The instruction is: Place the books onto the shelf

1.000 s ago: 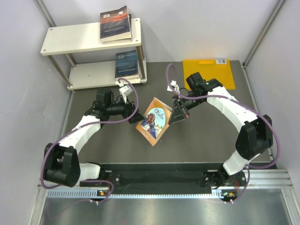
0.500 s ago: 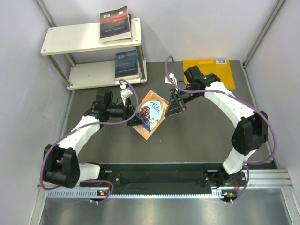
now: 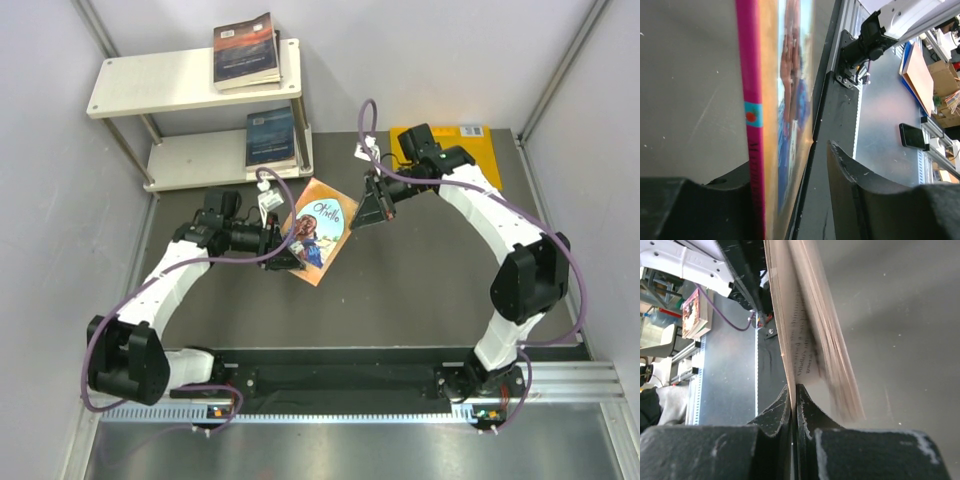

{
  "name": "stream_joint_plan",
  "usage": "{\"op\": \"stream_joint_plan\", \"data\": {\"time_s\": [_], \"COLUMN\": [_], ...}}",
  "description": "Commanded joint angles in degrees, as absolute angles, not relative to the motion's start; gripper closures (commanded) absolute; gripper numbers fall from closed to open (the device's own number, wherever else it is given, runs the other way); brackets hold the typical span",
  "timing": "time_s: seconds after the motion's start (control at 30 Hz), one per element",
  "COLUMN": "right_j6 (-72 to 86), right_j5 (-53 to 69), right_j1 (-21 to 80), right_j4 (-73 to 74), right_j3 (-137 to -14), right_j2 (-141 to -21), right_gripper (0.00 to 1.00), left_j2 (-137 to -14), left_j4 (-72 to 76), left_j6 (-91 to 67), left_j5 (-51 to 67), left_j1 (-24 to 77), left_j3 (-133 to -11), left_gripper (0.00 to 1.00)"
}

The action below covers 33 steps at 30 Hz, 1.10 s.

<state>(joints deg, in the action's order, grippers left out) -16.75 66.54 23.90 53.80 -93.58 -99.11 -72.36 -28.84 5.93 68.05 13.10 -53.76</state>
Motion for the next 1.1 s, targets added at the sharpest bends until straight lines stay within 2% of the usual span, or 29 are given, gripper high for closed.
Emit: {"op": "stream_joint_plan", "data": {"time_s": [0.0, 0.03, 0.1, 0.2, 0.37, 0.43, 0.63, 0.93, 1.07], "right_j6": [-16.4, -16.3, -16.2, -14.8, -6.2, -1.4, 5.5, 7.5, 8.6], "right_j5": [66.7, 66.5, 66.0, 64.0, 56.3, 54.5, 52.0, 52.7, 53.0], "right_j1": [22.9, 23.0, 22.9, 22.9, 22.4, 22.1, 21.7, 21.7, 21.7], "right_j4": [50.3, 50.3, 50.0, 49.2, 39.0, 32.2, 22.2, 20.1, 18.5], "right_j3": [-97.9, -98.3, -98.6, -99.1, -95.1, -90.9, -85.9, -86.3, -85.9], "right_j2": [-101.1, -101.3, -102.0, -102.8, -100.8, -98.3, -95.6, -97.5, -97.6], "right_gripper": [1.0, 1.0, 1.0, 1.0, 0.78, 0.77, 0.94, 0.99, 1.0], "left_j2": [-68.6, -68.5, -68.4, -69.0, -69.5, -69.8, -68.2, -70.6, -71.9], "left_j4": [-32.8, -33.2, -33.8, -35.3, -21.9, -18.7, -11.3, -13.0, -15.3], "left_j6": [8.4, 8.7, 8.6, 8.8, -4.5, -8.5, -13.4, -14.3, -13.9], "left_j5": [69.3, 69.5, 69.5, 68.6, 65.2, 62.4, 61.0, 60.2, 53.5], "left_j1": [13.0, 13.0, 13.0, 13.0, 13.0, 13.0, 13.0, 13.0, 13.0], "left_j3": [-54.9, -55.0, -55.4, -55.6, -50.9, -49.0, -46.8, -47.8, -49.0], "left_gripper": [0.65, 0.85, 1.0, 1.0, 1.0, 1.0, 1.0, 1.0, 1.0]}}
